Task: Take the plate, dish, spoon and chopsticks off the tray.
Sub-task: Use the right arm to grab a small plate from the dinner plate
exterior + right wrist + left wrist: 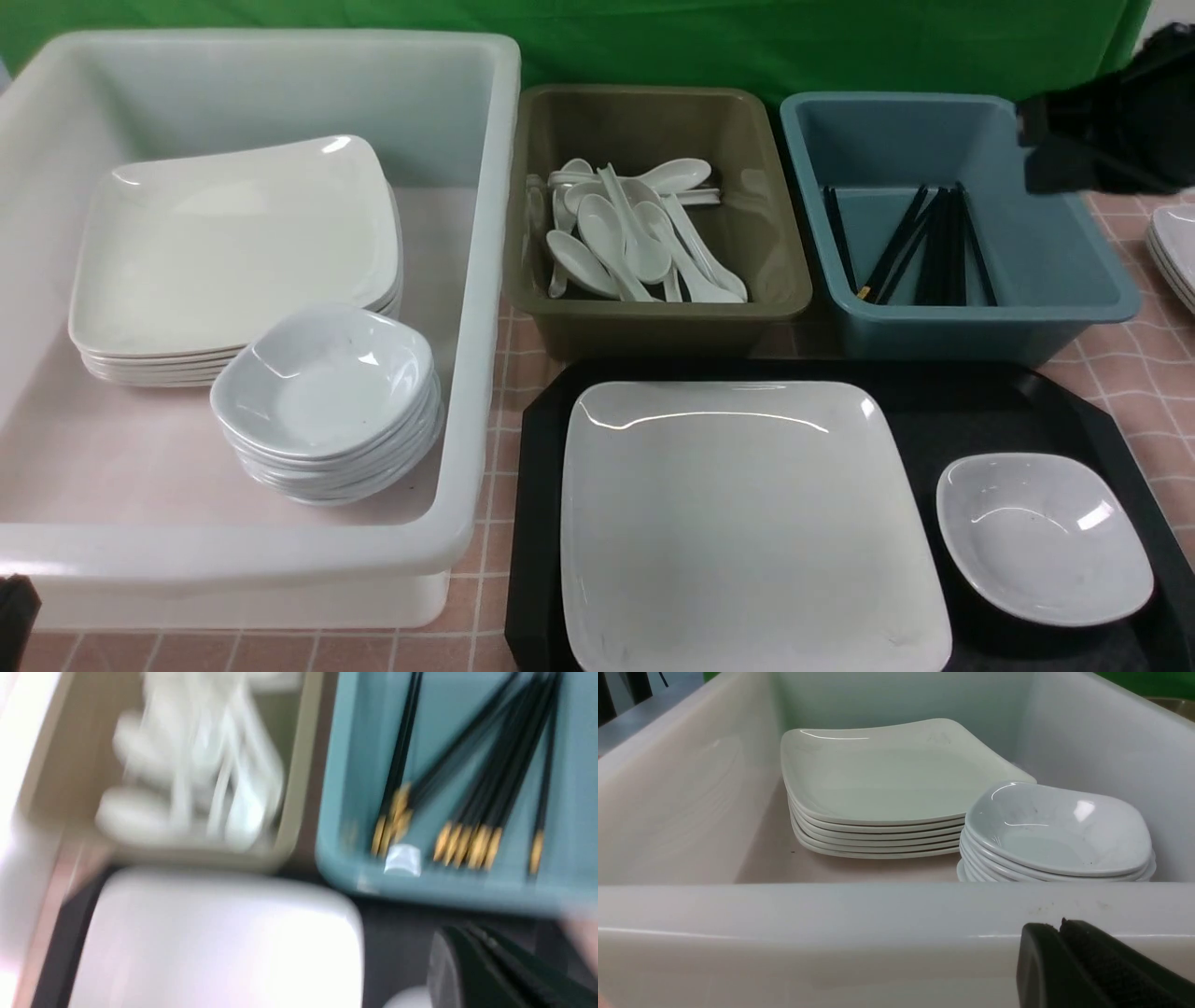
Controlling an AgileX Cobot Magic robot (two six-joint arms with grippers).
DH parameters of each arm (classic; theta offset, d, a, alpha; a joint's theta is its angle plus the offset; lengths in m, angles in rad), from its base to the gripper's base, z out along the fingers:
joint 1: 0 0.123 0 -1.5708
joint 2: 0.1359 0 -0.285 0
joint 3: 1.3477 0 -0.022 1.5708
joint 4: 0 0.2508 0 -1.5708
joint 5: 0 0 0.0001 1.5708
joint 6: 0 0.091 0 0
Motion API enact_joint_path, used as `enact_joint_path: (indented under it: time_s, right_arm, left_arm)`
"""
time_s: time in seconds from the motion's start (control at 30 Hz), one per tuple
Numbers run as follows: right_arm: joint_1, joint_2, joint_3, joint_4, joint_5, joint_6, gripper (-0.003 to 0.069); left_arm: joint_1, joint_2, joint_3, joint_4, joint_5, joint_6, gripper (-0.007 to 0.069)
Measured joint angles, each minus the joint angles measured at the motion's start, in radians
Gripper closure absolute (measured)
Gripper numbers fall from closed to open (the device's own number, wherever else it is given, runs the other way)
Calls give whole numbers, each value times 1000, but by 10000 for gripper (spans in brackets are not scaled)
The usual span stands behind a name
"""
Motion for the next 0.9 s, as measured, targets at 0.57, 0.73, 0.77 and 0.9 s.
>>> enact_joint_path:
  time_s: [0.57,0.73,0.77,0.9]
  right_arm:
    - [305,-221,513,-111,170,-11,294]
    - [483,-134,545,-415,154,162,263]
    - [511,-112,545,-479,148,206,247]
    - [562,-22,545,-573,111,282,155]
  left_arm:
    - [0,0,0,0,0,3,603]
    - [0,0,0,0,0,3,603]
    - [0,0,0,0,0,3,603]
    - [0,0,0,0,0,2,603]
